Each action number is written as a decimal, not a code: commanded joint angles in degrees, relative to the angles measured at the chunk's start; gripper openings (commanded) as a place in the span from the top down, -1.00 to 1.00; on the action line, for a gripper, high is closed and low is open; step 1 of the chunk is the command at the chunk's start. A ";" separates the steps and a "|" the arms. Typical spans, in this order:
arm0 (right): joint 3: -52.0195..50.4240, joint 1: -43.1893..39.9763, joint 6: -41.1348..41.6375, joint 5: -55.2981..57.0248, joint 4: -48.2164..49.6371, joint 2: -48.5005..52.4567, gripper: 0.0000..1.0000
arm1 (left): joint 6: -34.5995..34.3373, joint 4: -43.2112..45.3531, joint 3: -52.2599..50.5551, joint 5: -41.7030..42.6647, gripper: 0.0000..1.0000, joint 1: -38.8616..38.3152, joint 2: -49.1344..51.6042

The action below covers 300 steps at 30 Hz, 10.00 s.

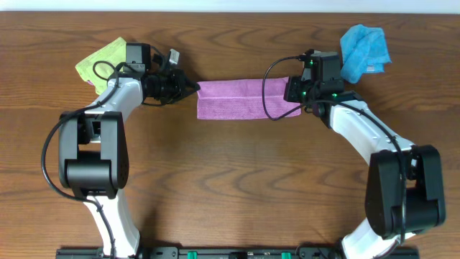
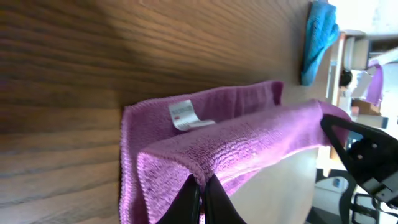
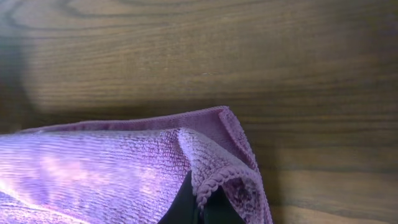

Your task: Fold the cloth

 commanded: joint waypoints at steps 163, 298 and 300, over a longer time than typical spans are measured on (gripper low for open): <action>-2.86 8.59 18.86 -11.13 21.86 -0.24 0.97 | 1.44 1.27 0.96 -35.26 0.88 -14.49 3.26; -32.89 -6.82 -3.96 -11.50 -30.53 -68.39 -0.99 | -16.31 7.45 -34.56 -6.29 -0.91 6.56 -28.22; -33.42 -6.82 -1.42 -11.50 -30.97 -69.24 -0.99 | -19.19 12.59 -38.05 -6.29 -0.91 6.56 -28.22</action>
